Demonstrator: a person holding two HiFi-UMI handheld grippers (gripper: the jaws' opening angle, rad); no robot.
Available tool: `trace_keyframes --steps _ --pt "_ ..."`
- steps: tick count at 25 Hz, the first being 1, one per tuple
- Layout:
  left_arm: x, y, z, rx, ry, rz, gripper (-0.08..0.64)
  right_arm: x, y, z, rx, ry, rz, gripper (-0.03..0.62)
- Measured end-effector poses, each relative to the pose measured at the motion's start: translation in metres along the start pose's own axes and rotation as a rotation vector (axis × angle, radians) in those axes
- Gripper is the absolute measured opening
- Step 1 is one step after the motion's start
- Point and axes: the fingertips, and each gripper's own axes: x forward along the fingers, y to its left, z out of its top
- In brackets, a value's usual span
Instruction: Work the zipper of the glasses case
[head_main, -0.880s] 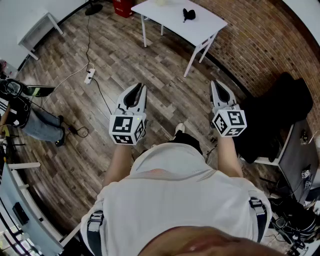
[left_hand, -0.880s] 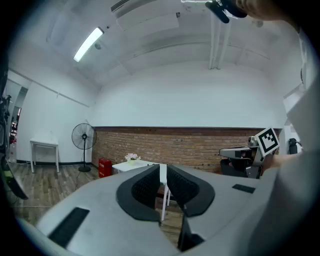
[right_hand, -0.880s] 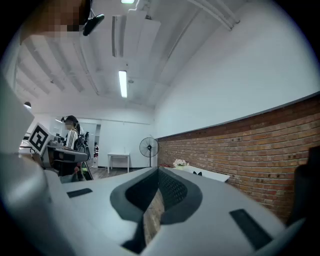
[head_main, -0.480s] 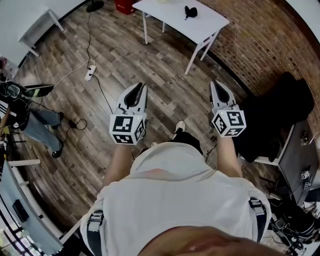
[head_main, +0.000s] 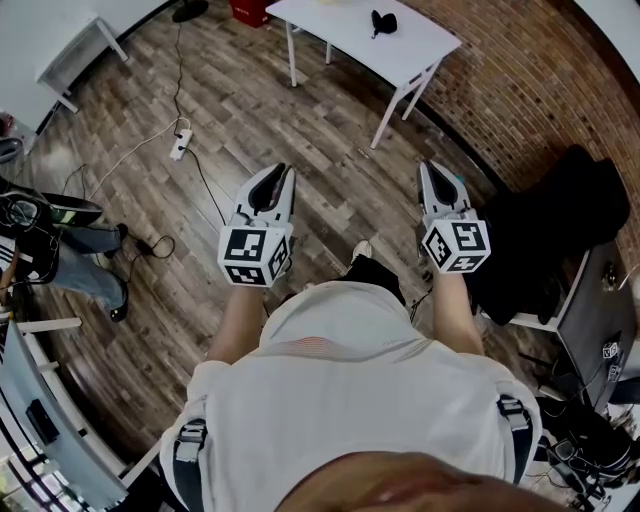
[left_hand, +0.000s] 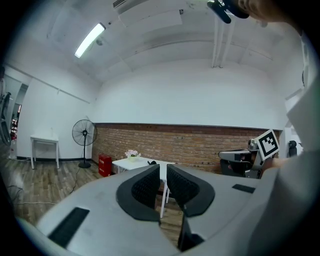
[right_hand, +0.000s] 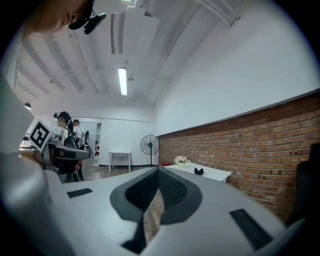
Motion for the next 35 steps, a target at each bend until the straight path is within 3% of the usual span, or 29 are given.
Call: trace_keyframes --steps 8,16,28,35 --pt "0.023 0.012 -0.010 -0.026 0.030 -0.008 0.049 0.018 -0.018 -0.003 0.050 -0.012 -0.011 0.052" --pt "0.080 0.047 -0.006 -0.037 0.049 0.011 0.049 0.097 -0.044 -0.003 0.049 0.006 0.023 0.052" --pt "0.204 0.098 0.026 -0.031 0.053 0.078 0.046 0.241 -0.109 0.016 0.059 0.017 0.119 0.052" --pt "0.287 0.105 0.038 -0.010 0.048 0.115 0.046 0.302 -0.174 0.015 0.063 0.032 0.141 0.052"
